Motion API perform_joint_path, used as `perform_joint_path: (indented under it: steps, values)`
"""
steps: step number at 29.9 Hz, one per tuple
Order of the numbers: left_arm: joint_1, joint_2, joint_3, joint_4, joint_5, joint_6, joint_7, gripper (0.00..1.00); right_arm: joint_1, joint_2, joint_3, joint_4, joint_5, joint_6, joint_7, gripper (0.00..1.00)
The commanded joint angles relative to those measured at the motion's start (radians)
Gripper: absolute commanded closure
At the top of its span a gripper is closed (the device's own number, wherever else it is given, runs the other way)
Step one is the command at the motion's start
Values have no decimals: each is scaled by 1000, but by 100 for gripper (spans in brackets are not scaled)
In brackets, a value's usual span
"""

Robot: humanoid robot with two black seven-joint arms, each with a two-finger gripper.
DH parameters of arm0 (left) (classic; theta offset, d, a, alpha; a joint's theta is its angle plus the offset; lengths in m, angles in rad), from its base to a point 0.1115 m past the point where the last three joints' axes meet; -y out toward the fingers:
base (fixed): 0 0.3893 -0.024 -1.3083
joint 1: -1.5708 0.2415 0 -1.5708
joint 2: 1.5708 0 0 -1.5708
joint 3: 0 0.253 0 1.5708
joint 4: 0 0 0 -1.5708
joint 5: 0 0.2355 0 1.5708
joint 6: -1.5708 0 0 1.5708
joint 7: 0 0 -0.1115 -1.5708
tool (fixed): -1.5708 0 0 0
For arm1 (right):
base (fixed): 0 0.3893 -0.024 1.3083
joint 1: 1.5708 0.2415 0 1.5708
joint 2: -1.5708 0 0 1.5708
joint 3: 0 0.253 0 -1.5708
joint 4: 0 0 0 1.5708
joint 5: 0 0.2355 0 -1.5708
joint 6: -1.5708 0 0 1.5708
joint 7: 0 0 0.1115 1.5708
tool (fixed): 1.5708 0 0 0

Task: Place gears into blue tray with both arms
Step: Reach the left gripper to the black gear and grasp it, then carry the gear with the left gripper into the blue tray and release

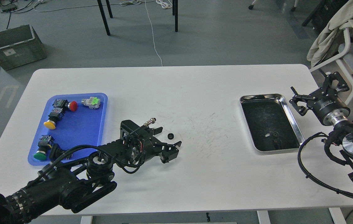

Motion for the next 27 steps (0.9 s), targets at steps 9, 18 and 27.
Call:
perform_joint_path:
  steps: [9,18,27]
  values:
    - [-1,-36,7,51,0,3,36,51,-6,2,-40,4,0,0,12,3]
    - [1,-43,2,53,0,19,36,97,-6,5,-40,4,-1,0,12,3]
    - [-34,83,-31,-62,0,25,38,98,-1,-1,-40,6,-1,0,12,3]
